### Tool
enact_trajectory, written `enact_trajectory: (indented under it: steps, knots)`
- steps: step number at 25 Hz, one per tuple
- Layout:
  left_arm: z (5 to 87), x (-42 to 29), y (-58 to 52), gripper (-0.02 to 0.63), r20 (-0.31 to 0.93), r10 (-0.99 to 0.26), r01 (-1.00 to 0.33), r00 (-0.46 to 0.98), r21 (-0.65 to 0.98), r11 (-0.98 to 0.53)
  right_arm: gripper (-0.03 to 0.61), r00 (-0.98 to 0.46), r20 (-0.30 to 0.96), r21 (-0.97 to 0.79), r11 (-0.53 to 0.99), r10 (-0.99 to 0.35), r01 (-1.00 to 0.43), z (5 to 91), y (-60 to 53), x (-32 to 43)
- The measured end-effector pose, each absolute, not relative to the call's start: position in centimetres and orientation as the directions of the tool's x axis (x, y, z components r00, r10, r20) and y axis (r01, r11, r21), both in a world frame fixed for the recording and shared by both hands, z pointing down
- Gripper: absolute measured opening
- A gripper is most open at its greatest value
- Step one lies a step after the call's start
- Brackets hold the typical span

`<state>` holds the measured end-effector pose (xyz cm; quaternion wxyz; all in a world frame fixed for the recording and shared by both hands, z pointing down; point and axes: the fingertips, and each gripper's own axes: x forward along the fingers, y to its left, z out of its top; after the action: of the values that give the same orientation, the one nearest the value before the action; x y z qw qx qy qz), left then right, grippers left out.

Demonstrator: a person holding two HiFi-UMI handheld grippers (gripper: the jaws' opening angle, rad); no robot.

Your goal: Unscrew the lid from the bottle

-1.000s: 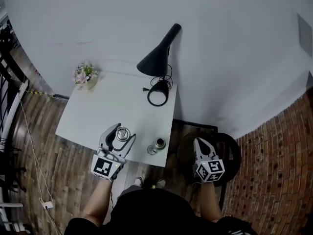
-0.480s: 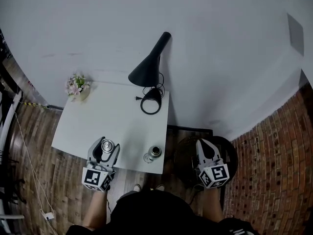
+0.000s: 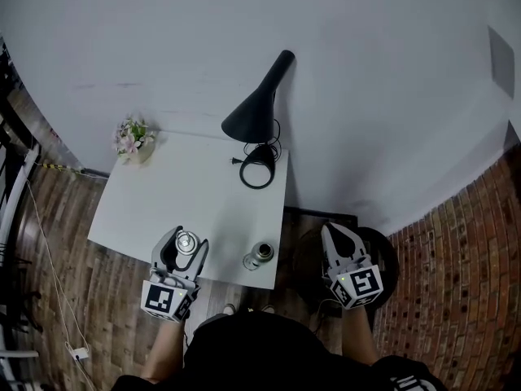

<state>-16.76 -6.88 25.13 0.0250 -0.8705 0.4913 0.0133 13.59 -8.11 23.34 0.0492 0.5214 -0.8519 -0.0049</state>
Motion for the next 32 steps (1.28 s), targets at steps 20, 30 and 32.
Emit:
enact_trajectory:
  steps: [20,30,32]
  knots:
    - [24.5,-15.7,-5.9,0.272,-0.023,-0.860,-0.860,0.509,0.032,-0.510,0.014,-0.495,0.091,0.069,0.501,-0.864,-0.863,23.9,-8.4,11.8]
    - [24.3,-14.6,-5.5,0.272,-0.041,-0.842,-0.841,0.538,0.048,-0.539,0.014,-0.497,0.075,0.094,0.502,-0.865,-0.860,23.5,-8.0,11.1]
    - [24.2,-14.3,-5.4,0.272,-0.048,-0.839,-0.837,0.543,0.054,-0.545,0.014,-0.494,0.076,0.098,0.499,-0.866,-0.861,23.5,-8.0,11.0]
